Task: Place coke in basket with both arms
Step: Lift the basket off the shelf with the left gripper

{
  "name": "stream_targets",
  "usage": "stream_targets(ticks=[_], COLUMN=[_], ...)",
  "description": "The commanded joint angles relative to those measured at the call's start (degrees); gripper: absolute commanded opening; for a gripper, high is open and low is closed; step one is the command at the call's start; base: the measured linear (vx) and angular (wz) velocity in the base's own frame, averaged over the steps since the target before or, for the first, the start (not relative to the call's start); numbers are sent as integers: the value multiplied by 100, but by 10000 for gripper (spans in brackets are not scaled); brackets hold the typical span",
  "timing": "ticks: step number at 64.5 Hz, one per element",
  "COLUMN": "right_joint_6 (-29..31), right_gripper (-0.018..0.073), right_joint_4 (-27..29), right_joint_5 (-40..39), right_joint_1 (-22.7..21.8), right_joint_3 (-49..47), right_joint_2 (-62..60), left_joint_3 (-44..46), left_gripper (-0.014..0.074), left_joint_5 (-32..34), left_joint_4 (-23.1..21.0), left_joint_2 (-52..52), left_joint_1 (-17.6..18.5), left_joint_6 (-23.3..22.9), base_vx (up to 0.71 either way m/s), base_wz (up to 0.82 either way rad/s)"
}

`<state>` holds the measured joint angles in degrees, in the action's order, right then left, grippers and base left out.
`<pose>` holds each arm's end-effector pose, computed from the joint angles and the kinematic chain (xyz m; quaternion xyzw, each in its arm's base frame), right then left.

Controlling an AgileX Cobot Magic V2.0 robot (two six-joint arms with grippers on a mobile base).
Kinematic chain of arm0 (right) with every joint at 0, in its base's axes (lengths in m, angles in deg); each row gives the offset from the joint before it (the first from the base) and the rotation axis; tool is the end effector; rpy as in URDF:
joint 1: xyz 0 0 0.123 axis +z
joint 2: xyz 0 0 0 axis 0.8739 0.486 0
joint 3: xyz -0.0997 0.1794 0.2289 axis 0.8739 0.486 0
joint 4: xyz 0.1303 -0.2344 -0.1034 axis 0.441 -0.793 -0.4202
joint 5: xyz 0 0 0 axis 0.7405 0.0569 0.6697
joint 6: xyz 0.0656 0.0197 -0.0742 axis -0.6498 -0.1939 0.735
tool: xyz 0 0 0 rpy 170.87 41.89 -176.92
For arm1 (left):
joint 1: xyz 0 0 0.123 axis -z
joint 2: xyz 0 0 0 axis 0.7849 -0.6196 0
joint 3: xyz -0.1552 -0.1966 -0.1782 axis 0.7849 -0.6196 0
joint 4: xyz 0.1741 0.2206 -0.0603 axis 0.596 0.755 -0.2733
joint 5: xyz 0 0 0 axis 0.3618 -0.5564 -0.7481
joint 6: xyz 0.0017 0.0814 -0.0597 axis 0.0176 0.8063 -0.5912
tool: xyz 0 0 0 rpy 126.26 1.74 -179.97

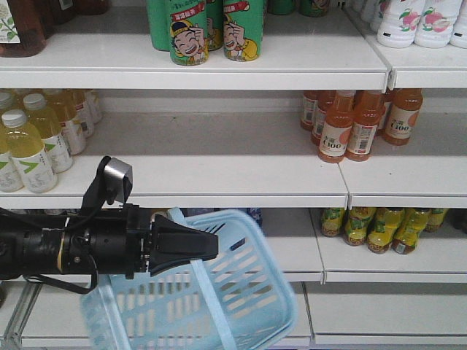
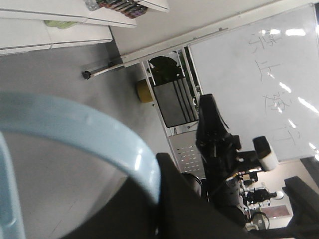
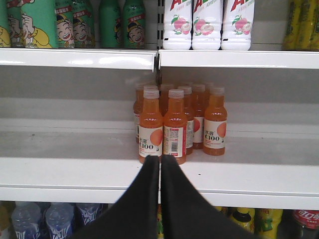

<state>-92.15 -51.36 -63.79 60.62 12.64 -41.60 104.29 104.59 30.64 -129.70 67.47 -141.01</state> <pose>0.0800 -0.0004 0.2044 -0.0021 0.6813 -0.0062 0.7320 0.2550 -0.1667 0.2373 0.0666 0.7619 -0.6283 0.1425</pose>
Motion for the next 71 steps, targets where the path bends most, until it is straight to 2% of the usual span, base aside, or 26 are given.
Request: stream_targets(ticks=[1,18,27,37,49,59,71], right_joint_6=[12,12,12,12,12,12,12], right_gripper=[-5,-5,-5,-5,-5,-5,-5], right_joint_4=[-51,-51,-51,-51,-51,-51,-51], right_joint_5=[-407,-407,-407,-407,-407,-407,-407], right_joint_1=[-17,-17,-17,-17,-17,-17,-17], right_joint_3=[86,86,86,86,86,86,86], right_joint_2=[-85,-85,-85,-85,-85,-85,-85], left_joint_3=[119,119,113,113,113,113,113], left_gripper=[-8,-8,-8,-8,-8,-8,-8], left_joint_5=[1301,1301,1301,1301,1301,1301,1301], left_joint_4=[-462,-1202,-1162,-1246,-1267,-1529,-1765], left_joint_2=[607,1399,1495,1495,1495,1495,1495], left_joint_1=[168,466,679,1142,1485,1621,1621], left_joint_6=[-6,-6,-6,-6,-6,-6,-6], base_vx=[0,0,0,0,0,0,0], base_wz=[0,0,0,0,0,0,0])
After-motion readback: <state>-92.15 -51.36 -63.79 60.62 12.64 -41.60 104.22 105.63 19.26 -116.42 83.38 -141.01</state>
